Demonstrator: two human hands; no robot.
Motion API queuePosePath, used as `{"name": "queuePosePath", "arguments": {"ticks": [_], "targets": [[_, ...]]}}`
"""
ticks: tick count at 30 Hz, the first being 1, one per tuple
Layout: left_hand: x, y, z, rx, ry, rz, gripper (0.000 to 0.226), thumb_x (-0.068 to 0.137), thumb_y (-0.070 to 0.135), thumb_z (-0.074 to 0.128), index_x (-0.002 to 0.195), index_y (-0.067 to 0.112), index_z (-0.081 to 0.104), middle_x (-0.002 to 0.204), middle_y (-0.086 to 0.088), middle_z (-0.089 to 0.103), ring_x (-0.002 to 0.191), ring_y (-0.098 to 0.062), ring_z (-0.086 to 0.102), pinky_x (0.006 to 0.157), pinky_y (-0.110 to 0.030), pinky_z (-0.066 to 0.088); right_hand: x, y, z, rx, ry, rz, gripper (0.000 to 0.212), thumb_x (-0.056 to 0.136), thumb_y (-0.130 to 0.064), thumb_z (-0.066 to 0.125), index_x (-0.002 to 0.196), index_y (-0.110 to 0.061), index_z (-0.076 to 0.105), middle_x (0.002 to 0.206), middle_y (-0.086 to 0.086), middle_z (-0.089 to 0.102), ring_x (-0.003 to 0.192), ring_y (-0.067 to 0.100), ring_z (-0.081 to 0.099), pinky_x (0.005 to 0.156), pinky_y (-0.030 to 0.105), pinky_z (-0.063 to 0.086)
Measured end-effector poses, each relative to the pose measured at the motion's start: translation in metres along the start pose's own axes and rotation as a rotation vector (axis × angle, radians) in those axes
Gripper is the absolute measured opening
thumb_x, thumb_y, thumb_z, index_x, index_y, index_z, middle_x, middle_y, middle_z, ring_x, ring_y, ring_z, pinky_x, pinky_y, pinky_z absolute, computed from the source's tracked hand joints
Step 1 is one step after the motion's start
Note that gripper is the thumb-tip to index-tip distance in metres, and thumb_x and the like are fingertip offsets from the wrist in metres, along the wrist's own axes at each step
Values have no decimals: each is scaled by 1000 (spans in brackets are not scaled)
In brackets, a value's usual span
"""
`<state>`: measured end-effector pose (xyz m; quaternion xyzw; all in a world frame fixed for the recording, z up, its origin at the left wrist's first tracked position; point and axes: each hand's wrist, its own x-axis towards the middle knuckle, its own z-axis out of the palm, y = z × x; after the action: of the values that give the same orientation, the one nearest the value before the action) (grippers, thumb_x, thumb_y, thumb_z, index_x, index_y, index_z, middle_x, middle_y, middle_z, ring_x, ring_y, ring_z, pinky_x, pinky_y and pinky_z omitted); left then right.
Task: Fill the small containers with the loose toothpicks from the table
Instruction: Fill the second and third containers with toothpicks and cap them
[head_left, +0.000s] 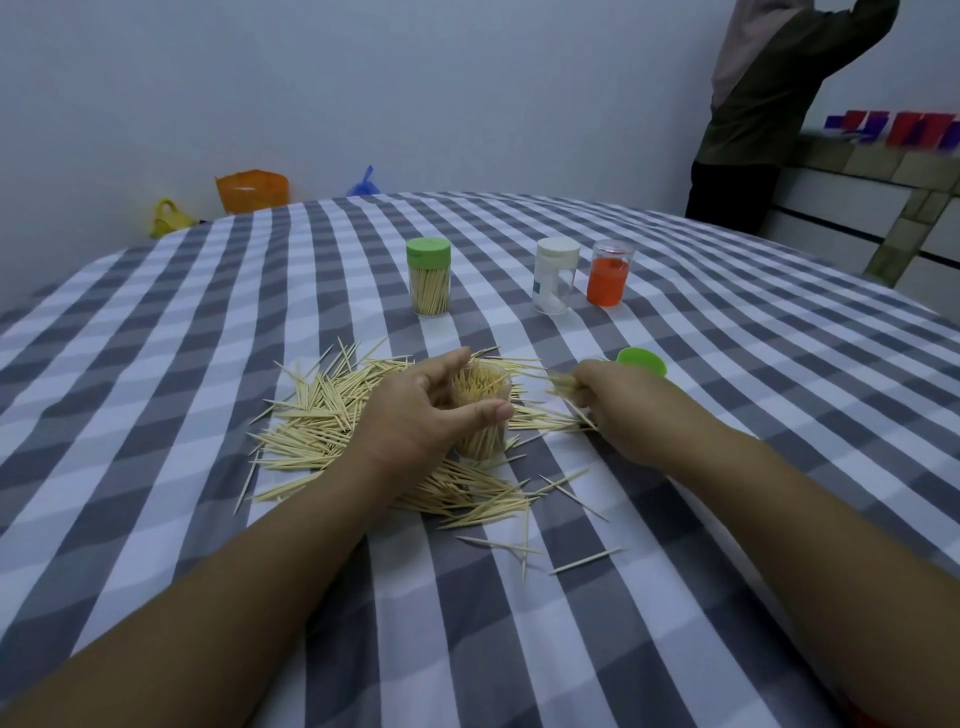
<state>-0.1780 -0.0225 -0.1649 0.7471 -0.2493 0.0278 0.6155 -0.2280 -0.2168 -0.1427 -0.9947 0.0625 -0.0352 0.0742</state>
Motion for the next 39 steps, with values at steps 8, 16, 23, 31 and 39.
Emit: {"name": "queuePosePath", "arguments": {"ticks": [8, 16, 23, 31, 39], "targets": [[-4, 5, 3, 21, -51, -16, 85, 59, 34, 79, 135, 13, 50, 108, -5, 61, 93, 12, 57, 83, -15, 50, -1, -6, 0, 539, 114, 20, 19, 99, -11, 37, 93, -7, 54, 83, 4, 62, 75, 15, 57, 73, 36, 48], [-6, 4, 6, -4, -74, -13, 84, 60, 31, 80, 136, 11, 49, 102, -2, 55, 91, 15, 40, 86, -16, 45, -3, -26, 2, 1100, 253, 45, 17, 102, -10, 35, 93, -15, 48, 83, 6, 62, 82, 23, 67, 80, 38, 55], [-10, 8, 12, -9, -67, -8, 77, 66, 20, 82, 136, 11, 49, 111, -6, 60, 96, 13, 50, 79, -17, 52, -4, -51, 2, 1408, 302, -4, 19, 103, -19, 33, 99, -30, 48, 105, -2, 70, 100, 9, 65, 78, 20, 51], [-8, 4, 9, 6, -86, -25, 87, 55, 44, 78, 135, 20, 51, 96, 5, 72, 89, -2, 67, 84, -22, 54, -7, -55, 17, 1308, 190, 51, 13, 101, -31, 40, 107, -29, 52, 113, -1, 64, 91, 10, 64, 71, 28, 55], [-9, 5, 9, -7, -94, -22, 89, 54, 43, 78, 135, 21, 50, 122, 0, 65, 98, 0, 64, 88, -21, 52, -10, -51, 15, 1301, 315, 13, 25, 101, -24, 41, 126, -23, 47, 106, -4, 68, 70, -8, 64, 58, 8, 48]]}}
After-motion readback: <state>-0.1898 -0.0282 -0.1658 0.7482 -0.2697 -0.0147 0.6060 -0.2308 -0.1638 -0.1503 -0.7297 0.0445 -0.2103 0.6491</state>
